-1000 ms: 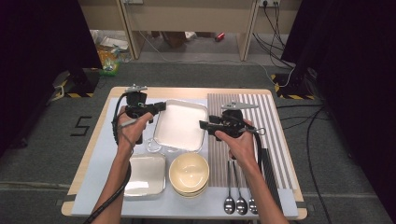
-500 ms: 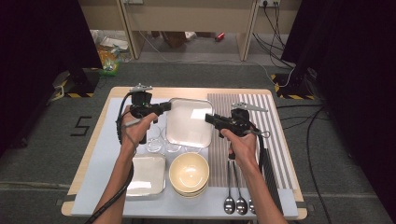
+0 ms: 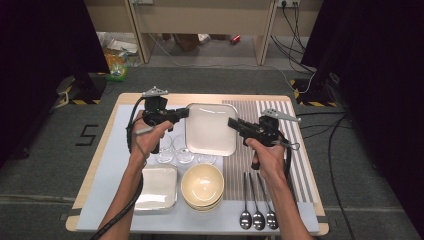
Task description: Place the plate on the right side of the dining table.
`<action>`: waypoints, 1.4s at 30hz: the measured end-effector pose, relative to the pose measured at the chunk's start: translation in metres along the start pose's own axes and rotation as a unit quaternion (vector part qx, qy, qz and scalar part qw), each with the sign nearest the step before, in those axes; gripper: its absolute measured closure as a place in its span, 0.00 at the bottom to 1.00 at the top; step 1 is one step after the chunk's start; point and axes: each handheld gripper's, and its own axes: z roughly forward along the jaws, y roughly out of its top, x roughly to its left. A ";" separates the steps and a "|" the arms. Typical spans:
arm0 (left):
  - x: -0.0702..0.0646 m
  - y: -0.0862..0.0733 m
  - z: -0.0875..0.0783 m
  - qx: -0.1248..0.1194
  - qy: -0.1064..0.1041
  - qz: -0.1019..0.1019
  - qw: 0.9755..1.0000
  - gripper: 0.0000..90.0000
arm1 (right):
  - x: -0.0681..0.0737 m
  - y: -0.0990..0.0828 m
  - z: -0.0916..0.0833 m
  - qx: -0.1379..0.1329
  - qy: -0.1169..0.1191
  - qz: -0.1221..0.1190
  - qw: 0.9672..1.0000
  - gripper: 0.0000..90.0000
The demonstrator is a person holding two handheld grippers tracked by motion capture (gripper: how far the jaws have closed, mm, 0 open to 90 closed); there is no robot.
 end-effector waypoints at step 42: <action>0.091 -0.078 -0.107 0.035 0.098 -0.043 0.994 0.30 | -0.059 -0.003 -0.080 0.003 -0.054 0.025 0.998 0.88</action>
